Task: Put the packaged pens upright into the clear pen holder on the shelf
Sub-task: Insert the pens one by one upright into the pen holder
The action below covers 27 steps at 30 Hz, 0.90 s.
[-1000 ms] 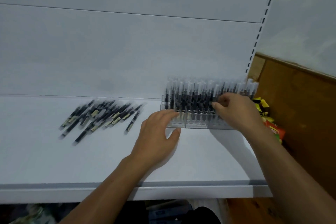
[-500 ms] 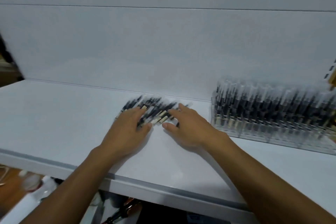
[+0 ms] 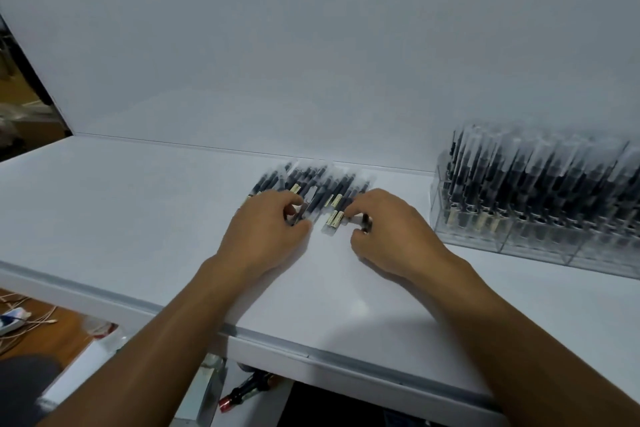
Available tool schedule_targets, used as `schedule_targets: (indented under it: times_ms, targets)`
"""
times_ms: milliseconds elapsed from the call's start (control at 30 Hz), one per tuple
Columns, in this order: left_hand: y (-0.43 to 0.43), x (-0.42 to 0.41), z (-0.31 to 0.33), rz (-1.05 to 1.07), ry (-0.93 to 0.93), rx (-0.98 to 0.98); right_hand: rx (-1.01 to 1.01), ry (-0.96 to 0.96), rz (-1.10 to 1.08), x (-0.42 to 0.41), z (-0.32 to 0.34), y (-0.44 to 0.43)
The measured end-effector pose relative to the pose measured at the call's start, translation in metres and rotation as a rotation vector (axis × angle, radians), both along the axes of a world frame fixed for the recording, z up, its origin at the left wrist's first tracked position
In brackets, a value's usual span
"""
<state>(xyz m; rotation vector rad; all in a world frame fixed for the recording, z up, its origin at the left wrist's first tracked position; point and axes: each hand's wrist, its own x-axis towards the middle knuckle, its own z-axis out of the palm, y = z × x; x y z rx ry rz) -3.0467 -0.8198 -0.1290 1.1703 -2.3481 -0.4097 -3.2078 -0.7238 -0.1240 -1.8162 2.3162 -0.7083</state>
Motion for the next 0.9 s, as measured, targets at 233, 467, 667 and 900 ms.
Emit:
schedule_targets:
  times_ms: [233, 467, 667, 900]
  targets:
    - [-0.019, -0.018, 0.026, 0.107, -0.365, 0.133, 0.067, 0.109, -0.119, -0.003, 0.0, 0.001]
    - [-0.023, -0.025, 0.034, 0.093, -0.485, 0.21, 0.06, -0.035, -0.084, -0.002, 0.001, 0.002]
    - [-0.019, -0.022, 0.033, 0.049, -0.25, 0.335, -0.008, -0.302, -0.075, -0.002, 0.005, 0.002]
    - [-0.015, -0.013, 0.028, 0.056, 0.008, 0.455, -0.116, -0.456, -0.08, -0.001, 0.004, -0.001]
